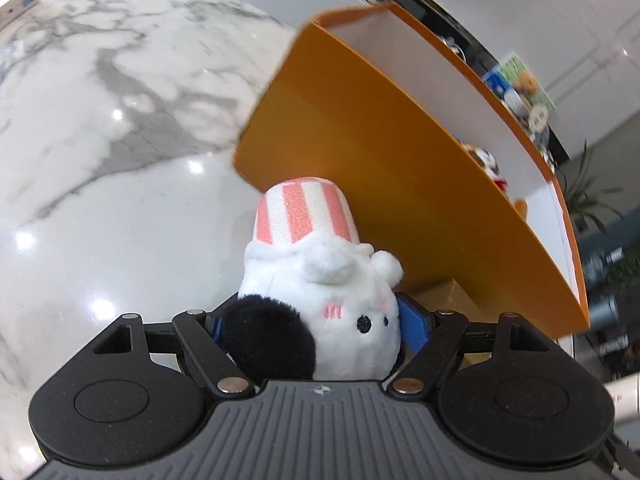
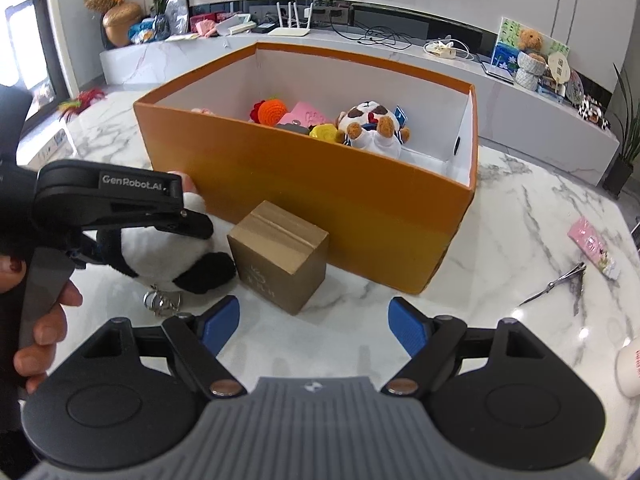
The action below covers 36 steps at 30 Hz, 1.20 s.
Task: Organize objects
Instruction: 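Grasp the white striped-hat bunny with the left tool while the right tool grasps the cardboard cube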
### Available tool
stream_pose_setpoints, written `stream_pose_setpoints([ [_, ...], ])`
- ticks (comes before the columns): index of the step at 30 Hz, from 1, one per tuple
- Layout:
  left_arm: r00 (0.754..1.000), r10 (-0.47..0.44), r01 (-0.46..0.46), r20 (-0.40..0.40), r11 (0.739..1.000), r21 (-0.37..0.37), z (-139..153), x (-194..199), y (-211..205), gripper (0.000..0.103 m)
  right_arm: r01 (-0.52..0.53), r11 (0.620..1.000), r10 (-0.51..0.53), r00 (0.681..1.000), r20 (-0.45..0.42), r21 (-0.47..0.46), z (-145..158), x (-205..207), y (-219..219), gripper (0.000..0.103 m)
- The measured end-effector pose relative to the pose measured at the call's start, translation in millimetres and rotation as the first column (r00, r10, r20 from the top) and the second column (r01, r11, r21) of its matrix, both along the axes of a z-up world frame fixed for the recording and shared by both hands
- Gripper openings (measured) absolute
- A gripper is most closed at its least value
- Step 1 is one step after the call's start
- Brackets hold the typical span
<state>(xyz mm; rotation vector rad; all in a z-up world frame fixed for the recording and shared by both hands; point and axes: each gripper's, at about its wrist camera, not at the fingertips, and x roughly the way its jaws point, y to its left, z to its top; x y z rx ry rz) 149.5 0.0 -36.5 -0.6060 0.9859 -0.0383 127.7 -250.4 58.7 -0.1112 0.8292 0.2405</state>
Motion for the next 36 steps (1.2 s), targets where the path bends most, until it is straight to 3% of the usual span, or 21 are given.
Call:
stream_pose_setpoints([
  [4,1.0,0.027,-0.027,-0.003,0.999,-0.019,-1,-1,9,0.087,0.05,0.995,-0.051,0.999,0.012,0.086,-3,7,-1,0.083],
  [11,0.999,0.049,-0.048,-0.01,0.992,0.114,9,-5,24,0.086,0.131,0.969,-0.132,0.991,-0.009,0.208,-15,27,15,0.083],
  [25,0.998,0.061,-0.05,-0.035,0.966,0.255,17,-4,58,0.086,0.238,0.96,-0.234,0.971,-0.044,0.149,-47,64,45,0.083],
  [36,0.999,0.043,-0.034,-0.023,0.956,0.29,17,-7,59,0.086,0.233,0.965,-0.228,0.972,-0.05,0.119,-55,70,44,0.07],
])
